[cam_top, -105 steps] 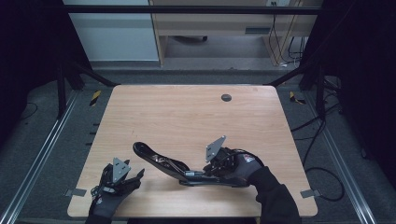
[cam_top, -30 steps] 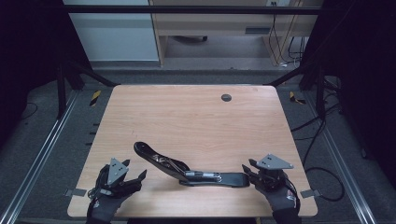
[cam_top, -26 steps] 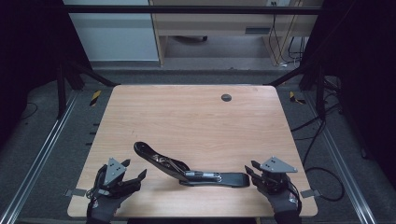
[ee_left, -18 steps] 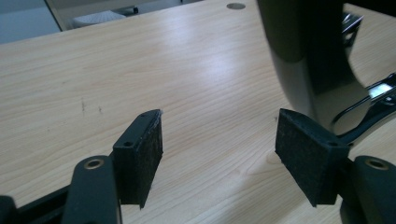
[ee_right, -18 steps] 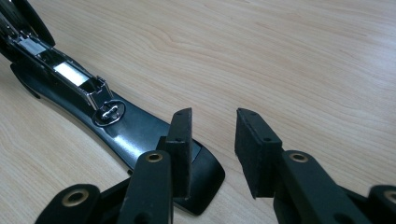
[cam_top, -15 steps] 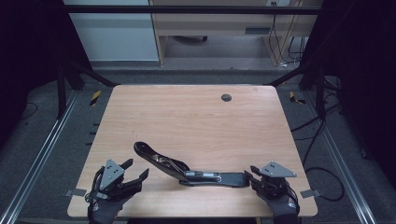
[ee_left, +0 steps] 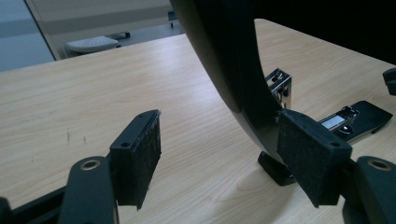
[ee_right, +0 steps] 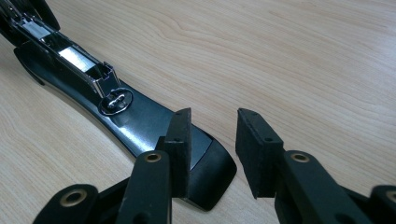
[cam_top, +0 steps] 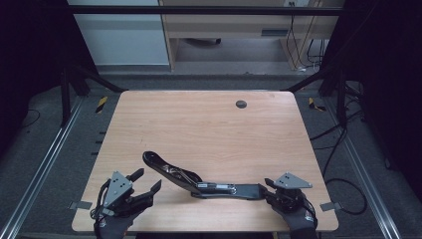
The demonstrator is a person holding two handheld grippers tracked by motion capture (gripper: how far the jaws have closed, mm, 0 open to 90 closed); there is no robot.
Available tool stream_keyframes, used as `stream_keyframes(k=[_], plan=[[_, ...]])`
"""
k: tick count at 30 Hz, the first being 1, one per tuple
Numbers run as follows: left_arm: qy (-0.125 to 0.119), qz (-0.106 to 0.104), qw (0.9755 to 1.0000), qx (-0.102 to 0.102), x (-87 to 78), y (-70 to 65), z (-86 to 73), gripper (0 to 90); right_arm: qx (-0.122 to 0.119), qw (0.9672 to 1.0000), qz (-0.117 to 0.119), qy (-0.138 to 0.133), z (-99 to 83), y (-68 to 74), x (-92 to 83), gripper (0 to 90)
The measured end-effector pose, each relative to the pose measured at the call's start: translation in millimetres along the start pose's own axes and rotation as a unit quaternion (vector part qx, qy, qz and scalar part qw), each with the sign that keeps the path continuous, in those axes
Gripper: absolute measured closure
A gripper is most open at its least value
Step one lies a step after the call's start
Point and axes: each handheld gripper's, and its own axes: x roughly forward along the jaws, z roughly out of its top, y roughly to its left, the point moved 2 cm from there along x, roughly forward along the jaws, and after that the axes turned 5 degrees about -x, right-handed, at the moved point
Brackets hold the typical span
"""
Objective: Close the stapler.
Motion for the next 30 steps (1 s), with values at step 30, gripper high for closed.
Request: stream_keyframes(k=[30], plan=[[-0.022, -0.004, 0.9997, 0.009, 17.8, -6.7, 29.5, 38.8, -0.009, 0.9994, 0.023, 0.024, -3.2, 7.7, 7.3, 77.4]])
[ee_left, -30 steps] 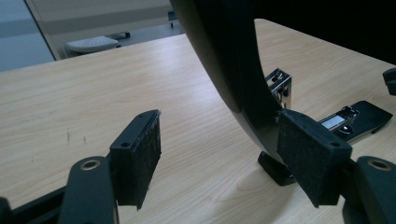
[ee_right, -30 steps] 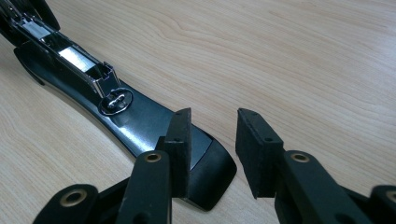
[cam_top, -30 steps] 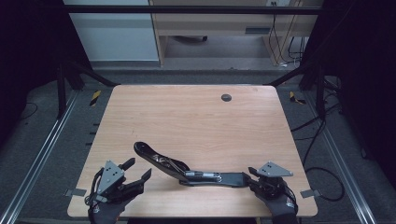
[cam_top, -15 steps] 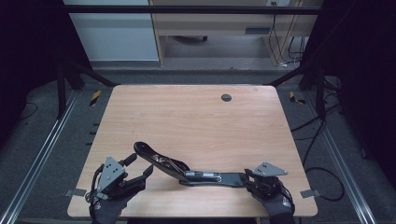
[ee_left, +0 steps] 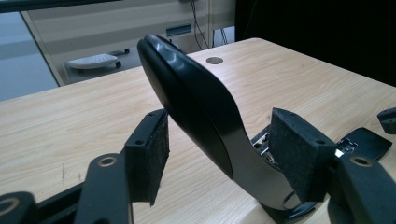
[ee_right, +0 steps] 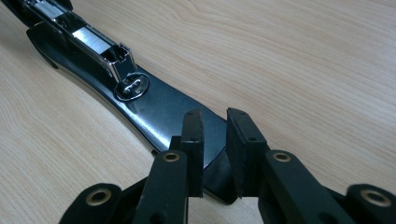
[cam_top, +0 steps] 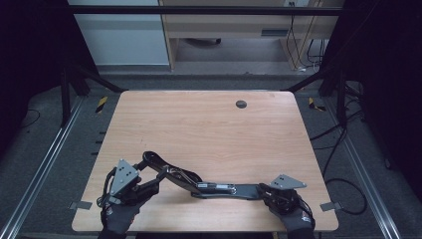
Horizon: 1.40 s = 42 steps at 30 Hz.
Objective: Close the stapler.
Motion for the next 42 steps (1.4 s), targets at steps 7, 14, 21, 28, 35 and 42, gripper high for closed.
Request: stream_keyframes(k=[7, 14, 21, 28, 35, 42], plan=[[-0.001, 0.0, 1.0, -0.004, 3.4, 2.6, 0.6, 44.7, -0.016, 0.9998, 0.005, 0.006, -1.0, 0.7, 4.3, 82.0], [0.001, -0.005, 0.9999, -0.01, 3.5, 4.0, 0.1, 47.8, -0.011, 0.9996, 0.021, 0.014, -1.4, -2.9, 10.7, 85.2], [0.002, -0.005, 0.9999, -0.013, 3.4, 4.2, 0.5, 48.7, -0.004, 0.9994, 0.025, 0.024, -2.4, -4.2, 12.2, 87.7], [0.003, -0.005, 0.9999, -0.014, 3.2, 3.9, 0.9, 49.1, -0.008, 0.9989, 0.028, 0.036, -4.3, -4.1, 15.0, 89.6], [0.006, -0.005, 0.9999, -0.013, 2.9, 3.5, 1.6, 49.4, 0.003, 0.9989, 0.033, 0.033, -5.6, -5.4, 14.6, 89.7], [0.005, -0.005, 0.9999, -0.012, 3.0, 1.6, 3.2, 49.9, 0.015, 0.9989, 0.039, 0.021, -8.1, -6.2, 14.8, 88.9]])
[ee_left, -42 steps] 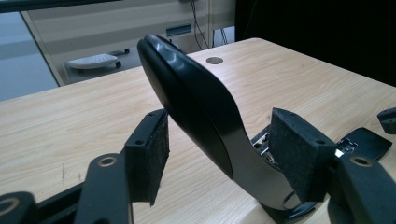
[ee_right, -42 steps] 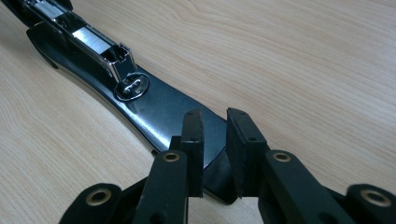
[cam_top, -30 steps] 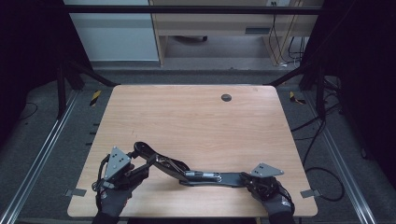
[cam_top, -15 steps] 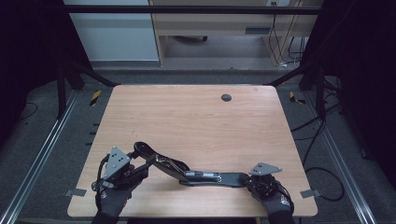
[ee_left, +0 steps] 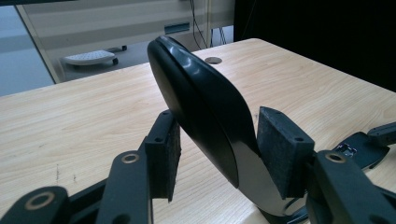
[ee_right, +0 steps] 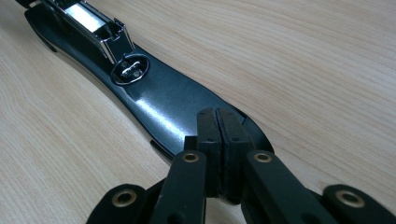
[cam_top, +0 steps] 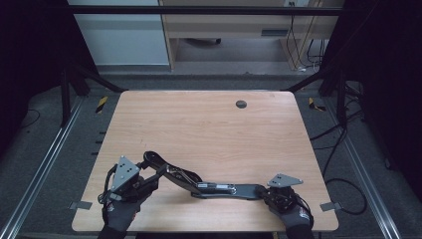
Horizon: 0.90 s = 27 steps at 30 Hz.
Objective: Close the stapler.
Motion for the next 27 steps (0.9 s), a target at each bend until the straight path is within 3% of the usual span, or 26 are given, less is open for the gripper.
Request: stream_keyframes(k=[27], plan=[[-0.001, 0.0, 0.9999, 0.011, 2.1, -11.2, 7.0, 51.6, -0.01, 0.9999, 0.003, -0.001, 0.4, 1.3, 0.6, 87.8]])
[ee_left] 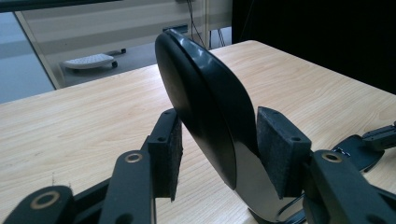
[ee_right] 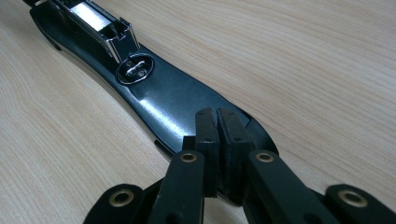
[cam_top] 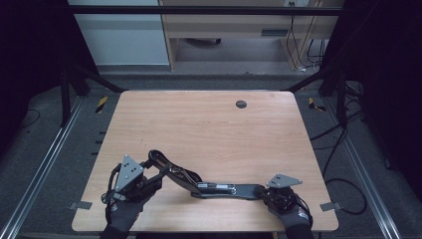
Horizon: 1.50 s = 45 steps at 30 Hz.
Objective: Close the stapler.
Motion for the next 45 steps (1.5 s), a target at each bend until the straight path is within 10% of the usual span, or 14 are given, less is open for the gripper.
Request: stream_keyframes(k=[45], plan=[[-0.001, -0.011, 0.9998, 0.019, 11.4, -27.9, 16.1, 55.7, 0.004, 1.0, 0.008, -0.001, -0.2, -0.3, 0.2, 87.8]])
